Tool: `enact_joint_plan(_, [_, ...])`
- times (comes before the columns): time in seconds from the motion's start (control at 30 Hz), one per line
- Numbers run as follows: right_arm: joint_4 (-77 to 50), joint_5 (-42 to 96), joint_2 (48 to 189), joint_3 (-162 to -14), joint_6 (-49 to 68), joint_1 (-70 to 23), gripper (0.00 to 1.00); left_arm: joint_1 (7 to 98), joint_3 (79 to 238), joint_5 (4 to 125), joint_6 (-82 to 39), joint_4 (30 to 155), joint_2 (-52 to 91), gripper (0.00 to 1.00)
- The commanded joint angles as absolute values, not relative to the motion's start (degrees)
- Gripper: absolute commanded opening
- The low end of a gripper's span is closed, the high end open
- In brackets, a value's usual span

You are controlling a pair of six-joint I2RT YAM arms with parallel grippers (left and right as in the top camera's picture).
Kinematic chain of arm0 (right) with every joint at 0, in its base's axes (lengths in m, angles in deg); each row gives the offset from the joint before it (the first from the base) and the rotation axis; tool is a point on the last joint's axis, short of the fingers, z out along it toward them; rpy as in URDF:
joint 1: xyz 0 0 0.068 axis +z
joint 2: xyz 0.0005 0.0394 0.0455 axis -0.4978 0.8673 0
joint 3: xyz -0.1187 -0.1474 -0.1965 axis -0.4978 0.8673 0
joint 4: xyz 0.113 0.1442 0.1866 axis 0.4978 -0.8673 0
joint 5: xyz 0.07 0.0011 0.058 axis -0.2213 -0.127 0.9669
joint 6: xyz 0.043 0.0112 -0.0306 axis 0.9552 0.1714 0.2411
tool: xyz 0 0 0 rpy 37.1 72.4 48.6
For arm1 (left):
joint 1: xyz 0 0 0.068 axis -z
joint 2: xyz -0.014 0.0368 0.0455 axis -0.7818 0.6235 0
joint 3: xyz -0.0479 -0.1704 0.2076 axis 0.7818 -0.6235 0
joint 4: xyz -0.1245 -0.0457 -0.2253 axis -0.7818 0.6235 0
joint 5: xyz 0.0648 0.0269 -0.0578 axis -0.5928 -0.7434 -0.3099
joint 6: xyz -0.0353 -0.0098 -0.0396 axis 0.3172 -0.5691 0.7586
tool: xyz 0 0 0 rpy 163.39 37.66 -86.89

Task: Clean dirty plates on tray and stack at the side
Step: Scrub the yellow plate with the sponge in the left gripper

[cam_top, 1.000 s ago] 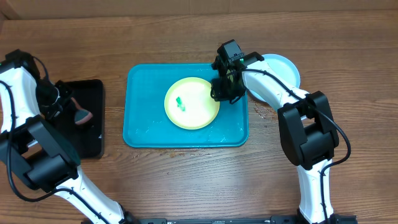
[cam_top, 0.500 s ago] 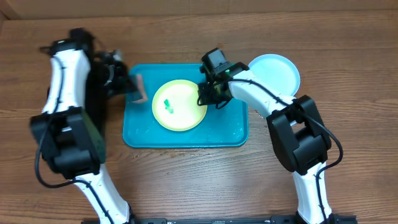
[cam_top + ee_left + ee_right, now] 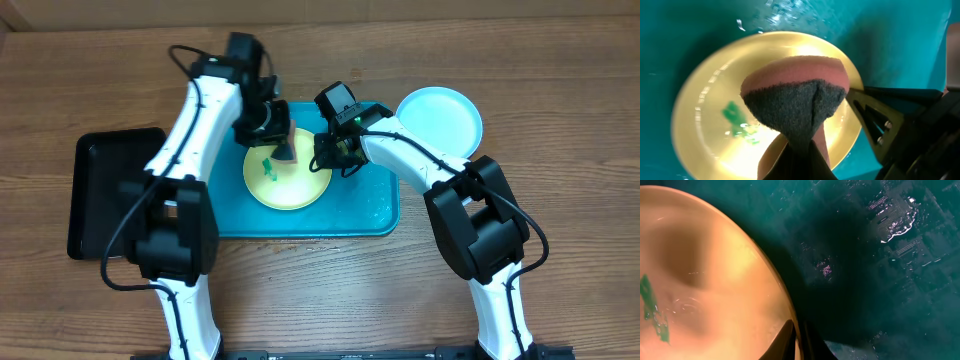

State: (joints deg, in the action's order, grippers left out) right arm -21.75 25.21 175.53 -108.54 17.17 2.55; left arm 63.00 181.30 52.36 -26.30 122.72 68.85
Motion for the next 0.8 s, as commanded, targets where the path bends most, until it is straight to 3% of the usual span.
enact_joint_plan(0.0, [-22.10,21.69,176.16,-107.06,19.37,1.70,0.08,64.45,180.58,47.23,-20.86,122.52,70.95,0.04])
enact_joint_plan(0.43, [-22.45,23.39,176.16,-107.06,19.83,0.08,0.06,65.71,176.80,47.12,-20.68,119.71,77.00,0.04])
enact_joint_plan(0.77, [-22.93,23.37,176.16,-107.06,19.81,0.06,0.05,65.45,177.24,15.60,-20.64,123.18,77.74,0.04])
